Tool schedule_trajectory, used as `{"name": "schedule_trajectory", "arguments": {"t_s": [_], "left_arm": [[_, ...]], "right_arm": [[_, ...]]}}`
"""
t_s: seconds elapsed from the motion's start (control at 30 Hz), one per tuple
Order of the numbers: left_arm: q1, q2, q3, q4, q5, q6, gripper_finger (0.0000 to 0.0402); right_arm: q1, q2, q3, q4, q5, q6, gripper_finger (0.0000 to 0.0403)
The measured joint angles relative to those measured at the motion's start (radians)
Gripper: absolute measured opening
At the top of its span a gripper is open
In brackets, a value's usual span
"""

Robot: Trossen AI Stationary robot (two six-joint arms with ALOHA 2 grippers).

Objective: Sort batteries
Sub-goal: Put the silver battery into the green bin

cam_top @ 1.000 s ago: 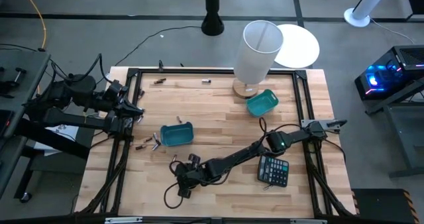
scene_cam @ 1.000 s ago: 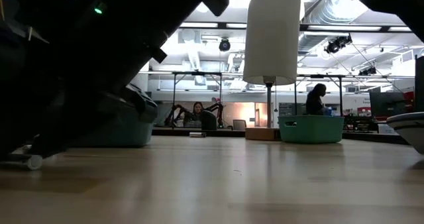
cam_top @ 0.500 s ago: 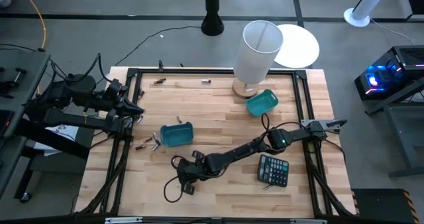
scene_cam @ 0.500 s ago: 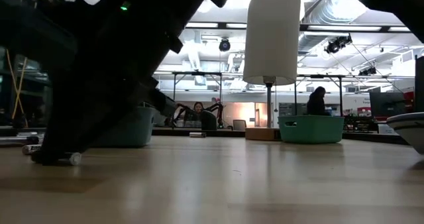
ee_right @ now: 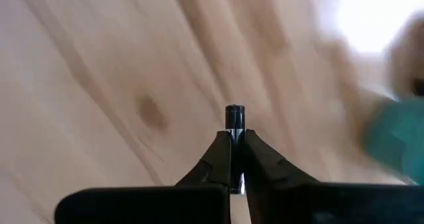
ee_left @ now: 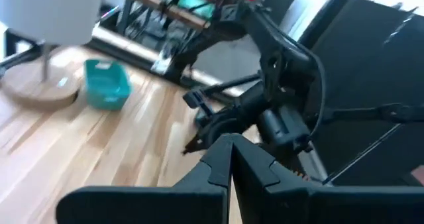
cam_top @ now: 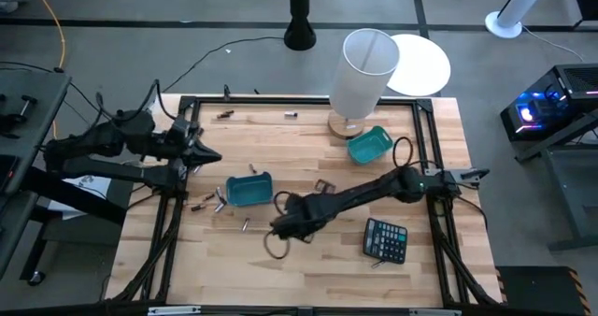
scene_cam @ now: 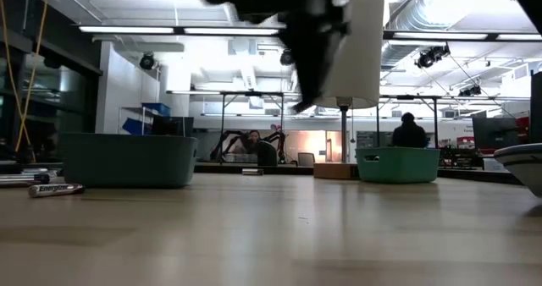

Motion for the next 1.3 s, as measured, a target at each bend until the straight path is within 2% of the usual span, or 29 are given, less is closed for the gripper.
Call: {"name": "schedule_trajectory", "arguments": {"t_s": [0.07,0.13,0.33,0.5,0.6,0.7,0.87,0.97,1.03,1.17,1.3], "left_arm": [[0.0,0.005,-0.038,0.085,0.025,-0.001,0.0001],[0.0,0.017,-0.069,0.165,0.038,-0.017,0.0001],[0.001,0.063,-0.107,0.204,0.015,-0.036,0.0001],[0.003,0.121,-0.121,0.279,-0.129,-0.036,0.0001],[0.003,0.174,-0.121,0.313,-0.225,-0.052,0.0001],[0.003,0.236,-0.12,0.355,-0.296,-0.085,0.0001],[-0.002,0.34,-0.12,0.367,-0.305,-0.176,0.0001],[-0.014,0.407,-0.12,0.365,-0.285,-0.2,0.0],[-0.021,0.452,-0.12,0.366,-0.28,-0.2,0.0],[-0.026,0.534,-0.12,0.367,-0.217,-0.185,0.0],[-0.024,0.596,-0.12,0.369,-0.18,-0.142,0.0]], "right_arm": [[-0.005,-0.072,-0.052,0.027,0.011,0.01,0.0001],[-0.019,-0.174,-0.182,0.074,-0.007,0.034,0.0001],[-0.07,-0.552,-0.72,0.288,-0.011,0.15,0.0005],[-0.193,-0.884,-1.089,0.476,0.102,0.174,0.0004],[-0.292,-1.038,-1.248,0.572,0.092,0.124,0.0003],[-0.371,-1.125,-1.386,0.651,0.049,0.051,0.0002],[-0.401,-1.261,-1.493,0.715,-0.138,0.002,0.0001],[-0.336,-1.33,-1.539,0.84,-0.296,0.012,0.0001],[-0.276,-1.343,-1.565,0.929,-0.355,0.052,0.0001],[-0.147,-1.268,-1.579,0.964,-0.374,0.205,0.0],[-0.081,-1.119,-1.522,0.964,-0.399,0.243,0.0]]}}
